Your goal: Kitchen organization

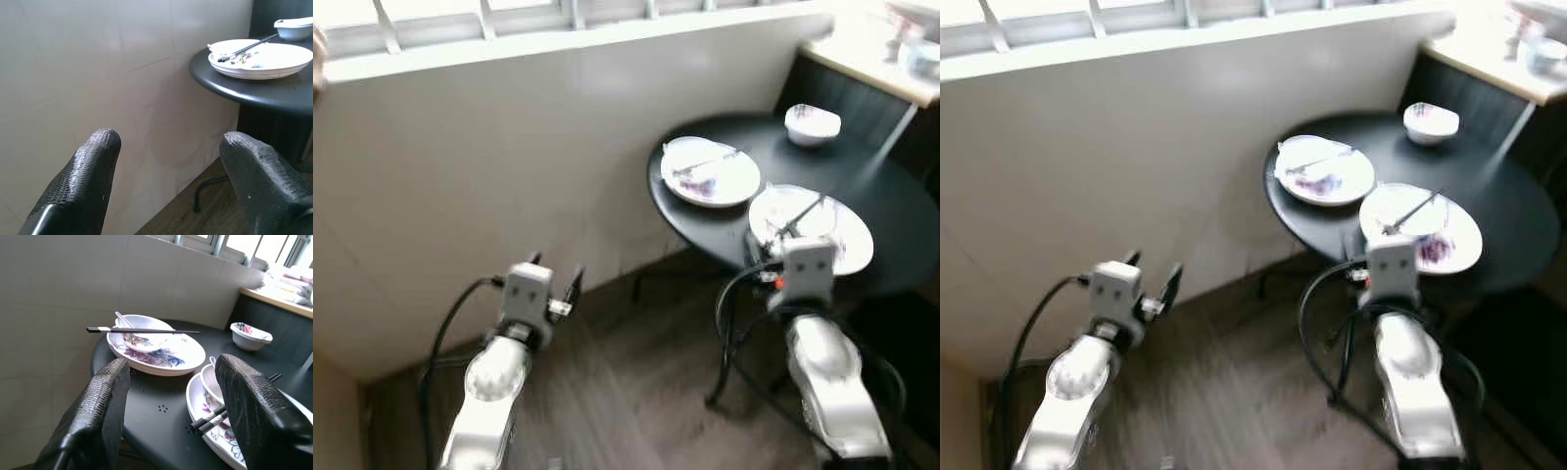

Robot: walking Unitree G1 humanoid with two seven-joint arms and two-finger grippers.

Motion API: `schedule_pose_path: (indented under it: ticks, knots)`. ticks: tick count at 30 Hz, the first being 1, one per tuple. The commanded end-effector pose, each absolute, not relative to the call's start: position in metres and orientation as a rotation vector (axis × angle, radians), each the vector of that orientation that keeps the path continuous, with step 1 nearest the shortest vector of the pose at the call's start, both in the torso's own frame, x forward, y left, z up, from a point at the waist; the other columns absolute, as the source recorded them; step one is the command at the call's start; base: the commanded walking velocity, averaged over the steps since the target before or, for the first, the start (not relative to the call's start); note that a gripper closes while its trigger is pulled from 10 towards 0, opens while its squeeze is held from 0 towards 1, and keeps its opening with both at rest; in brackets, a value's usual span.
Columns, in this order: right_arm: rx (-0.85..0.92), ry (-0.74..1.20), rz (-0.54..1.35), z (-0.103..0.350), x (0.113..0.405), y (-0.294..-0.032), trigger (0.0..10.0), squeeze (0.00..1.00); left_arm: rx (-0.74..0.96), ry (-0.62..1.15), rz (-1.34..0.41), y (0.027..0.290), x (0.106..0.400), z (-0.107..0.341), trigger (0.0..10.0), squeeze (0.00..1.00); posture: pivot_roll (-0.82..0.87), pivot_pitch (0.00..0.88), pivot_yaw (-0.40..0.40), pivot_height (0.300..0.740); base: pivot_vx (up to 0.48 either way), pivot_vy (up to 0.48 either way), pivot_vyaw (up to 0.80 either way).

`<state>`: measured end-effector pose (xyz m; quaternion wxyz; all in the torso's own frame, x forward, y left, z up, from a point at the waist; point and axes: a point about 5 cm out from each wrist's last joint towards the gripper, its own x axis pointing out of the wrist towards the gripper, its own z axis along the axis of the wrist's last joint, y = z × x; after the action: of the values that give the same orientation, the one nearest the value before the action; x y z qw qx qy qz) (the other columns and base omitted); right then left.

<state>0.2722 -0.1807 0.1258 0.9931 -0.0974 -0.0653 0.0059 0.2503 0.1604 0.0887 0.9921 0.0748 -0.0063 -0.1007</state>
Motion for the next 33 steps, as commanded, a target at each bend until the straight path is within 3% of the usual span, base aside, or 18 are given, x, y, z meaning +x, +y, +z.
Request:
schedule_pose_path:
  ticks: [1, 9, 16, 22, 27, 33]
  knots:
    - [-0.201, -0.126, -0.016, 0.126, 0.27, -0.189, 10.0, 0.0, 0.138, -0.024, -0.229, 0.152, 0.251, 0.091, 10.0, 0.0, -0.06, 0.032, -0.051, 0.74, 0.0, 0.0, 0.0]
    - [-0.179, -0.121, -0.035, 0.126, 0.27, -0.191, 10.0, 0.0, 0.138, -0.022, -0.231, 0.153, 0.251, 0.09, 10.0, 0.0, -0.06, 0.031, -0.05, 0.74, 0.0, 0.0, 0.0]
    - [0.158, -0.018, -0.226, 0.115, 0.275, -0.226, 10.0, 0.0, 0.14, -0.017, -0.231, 0.154, 0.251, 0.089, 10.0, 0.0, -0.07, 0.025, -0.045, 0.74, 0.0, 0.0, 0.0]
    - [0.288, 0.004, -0.194, 0.114, 0.274, -0.223, 10.0, 0.0, 0.143, -0.011, -0.239, 0.153, 0.252, 0.088, 10.0, 0.0, -0.07, 0.022, -0.04, 0.74, 0.0, 0.0, 0.0]
    - [0.274, 0.014, -0.146, 0.113, 0.276, -0.217, 10.0, 0.0, 0.144, -0.01, -0.24, 0.153, 0.252, 0.087, 10.0, 0.0, -0.07, 0.012, -0.039, 0.74, 0.0, 0.0, 0.0]
    - [0.067, -0.038, -0.011, 0.123, 0.277, -0.2, 10.0, 0.0, 0.143, -0.012, -0.237, 0.152, 0.252, 0.087, 10.0, 0.0, -0.07, 0.007, -0.044, 0.74, 0.0, 0.0, 0.0]
